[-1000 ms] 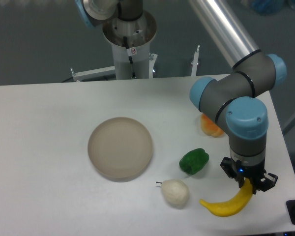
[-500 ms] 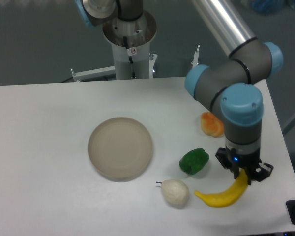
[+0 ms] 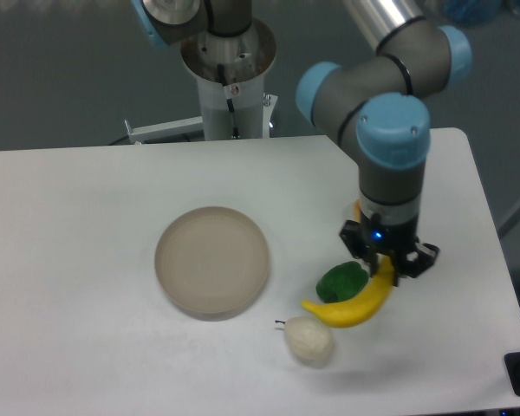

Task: Place bananas on a plate
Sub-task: 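Carry the banana over the green pepper toward the beige plate, then lower the banana onto the plate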

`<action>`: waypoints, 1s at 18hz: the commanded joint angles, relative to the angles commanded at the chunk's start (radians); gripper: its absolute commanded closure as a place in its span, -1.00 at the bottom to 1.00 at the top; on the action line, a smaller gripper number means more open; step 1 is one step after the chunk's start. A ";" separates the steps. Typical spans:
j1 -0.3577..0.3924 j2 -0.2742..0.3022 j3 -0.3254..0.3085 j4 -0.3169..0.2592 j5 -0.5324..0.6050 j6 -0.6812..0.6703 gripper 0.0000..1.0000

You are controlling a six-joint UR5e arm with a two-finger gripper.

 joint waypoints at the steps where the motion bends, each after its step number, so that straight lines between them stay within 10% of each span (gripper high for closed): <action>1: -0.030 0.006 -0.021 0.000 0.006 -0.029 0.36; 13: -0.210 0.048 -0.273 0.043 0.087 -0.033 0.36; 18: -0.224 0.052 -0.367 0.156 0.087 -0.050 0.36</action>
